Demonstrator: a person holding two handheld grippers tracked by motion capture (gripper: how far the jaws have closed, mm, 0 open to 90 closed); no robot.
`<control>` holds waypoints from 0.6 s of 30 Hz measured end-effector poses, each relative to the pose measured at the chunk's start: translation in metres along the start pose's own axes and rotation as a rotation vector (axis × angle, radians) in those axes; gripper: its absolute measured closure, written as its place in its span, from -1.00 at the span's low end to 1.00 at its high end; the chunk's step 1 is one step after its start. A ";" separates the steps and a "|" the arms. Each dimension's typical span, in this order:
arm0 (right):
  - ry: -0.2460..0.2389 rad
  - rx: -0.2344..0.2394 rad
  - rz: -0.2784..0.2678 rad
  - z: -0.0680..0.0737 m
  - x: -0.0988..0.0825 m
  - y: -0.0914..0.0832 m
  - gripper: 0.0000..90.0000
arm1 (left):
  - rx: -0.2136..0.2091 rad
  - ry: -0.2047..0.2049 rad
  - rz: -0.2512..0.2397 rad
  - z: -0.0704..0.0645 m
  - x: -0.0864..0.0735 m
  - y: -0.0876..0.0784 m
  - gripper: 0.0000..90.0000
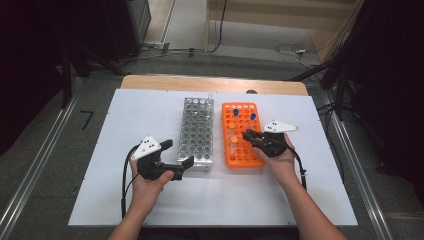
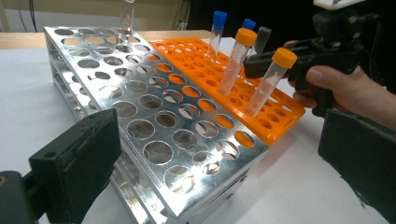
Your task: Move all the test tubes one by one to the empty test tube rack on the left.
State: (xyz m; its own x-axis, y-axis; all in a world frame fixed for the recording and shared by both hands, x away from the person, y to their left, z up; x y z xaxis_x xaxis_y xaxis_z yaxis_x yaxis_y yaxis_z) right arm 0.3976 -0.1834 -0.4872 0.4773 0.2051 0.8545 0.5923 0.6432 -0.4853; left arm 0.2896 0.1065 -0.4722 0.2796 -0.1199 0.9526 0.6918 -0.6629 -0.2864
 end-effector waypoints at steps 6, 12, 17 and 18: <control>0.032 0.033 -0.053 0.005 0.011 -0.025 0.65 | -0.006 0.012 0.011 -0.005 0.000 0.002 -1.00; 0.064 0.046 -0.064 0.011 0.003 -0.049 0.65 | -0.020 0.028 0.012 -0.011 0.002 0.004 -1.00; 0.063 0.069 -0.056 0.018 -0.008 -0.063 0.65 | -0.036 0.038 0.010 -0.016 0.005 0.005 -1.00; 0.063 0.069 -0.056 0.018 -0.008 -0.063 0.65 | -0.037 0.038 0.009 -0.017 0.005 0.006 -1.00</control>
State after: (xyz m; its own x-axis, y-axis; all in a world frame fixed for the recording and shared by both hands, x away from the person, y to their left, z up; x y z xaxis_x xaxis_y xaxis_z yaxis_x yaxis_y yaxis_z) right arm 0.3448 -0.2122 -0.4597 0.4861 0.1217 0.8654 0.5743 0.7020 -0.4213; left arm 0.2839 0.0892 -0.4672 0.2602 -0.1535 0.9533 0.6640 -0.6883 -0.2921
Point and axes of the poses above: each handheld gripper's, and its own axes: y roughly forward along the jaws, x roughly out of its top, z roughly to its left, the point moved 5 cm from there along y, roughly forward along the jaws, and after that the axes turned 10 degrees about y, right-handed, at the moved point
